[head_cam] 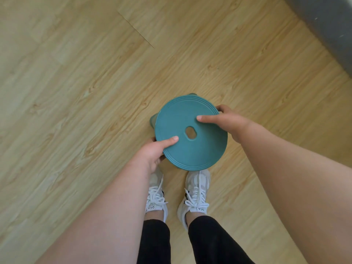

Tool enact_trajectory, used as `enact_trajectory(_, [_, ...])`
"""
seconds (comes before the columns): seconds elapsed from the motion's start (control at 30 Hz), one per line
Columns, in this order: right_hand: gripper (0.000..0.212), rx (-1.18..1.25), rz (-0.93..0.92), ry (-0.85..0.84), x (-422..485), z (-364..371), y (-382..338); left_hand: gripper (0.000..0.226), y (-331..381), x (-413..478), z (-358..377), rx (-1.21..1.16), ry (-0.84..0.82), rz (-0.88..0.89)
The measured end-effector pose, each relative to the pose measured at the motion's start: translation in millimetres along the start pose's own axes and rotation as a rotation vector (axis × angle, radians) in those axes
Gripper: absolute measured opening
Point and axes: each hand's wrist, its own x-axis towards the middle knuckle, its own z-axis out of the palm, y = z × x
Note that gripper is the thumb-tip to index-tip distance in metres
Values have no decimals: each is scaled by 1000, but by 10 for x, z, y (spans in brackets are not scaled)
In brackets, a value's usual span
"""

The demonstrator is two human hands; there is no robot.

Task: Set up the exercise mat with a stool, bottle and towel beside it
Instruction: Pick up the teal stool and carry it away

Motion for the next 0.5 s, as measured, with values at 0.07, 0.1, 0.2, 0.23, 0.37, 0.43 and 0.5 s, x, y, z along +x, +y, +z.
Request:
enact_trajectory(0.07, [66,-8,-17,-1,-272,68,-178,50,109,-294,-123,-7,8,25])
enact_trajectory(0.1, [66,-11,-27,-1,-397,96,-271,51,165,-432,-181,-5,16,43])
enact_trajectory(0.2, [69,-16,-54,-17,-953,205,-691,55,398,-1062,-410,-16,47,105])
enact_trajectory(0.23, [71,-11,-69,-26,-1135,234,-849,56,485,-1276,-483,-16,63,128])
enact_trajectory(0.37, [75,-34,-153,-70,-1933,403,-1434,56,823,-2214,-837,-25,119,217])
enact_trajectory(0.43, [74,-42,-171,-91,-2252,491,-1627,52,923,-2573,-978,-49,124,259])
enact_trajectory(0.5, [72,-71,-199,-118,-2720,600,-1879,47,1014,-3094,-1141,-95,133,296])
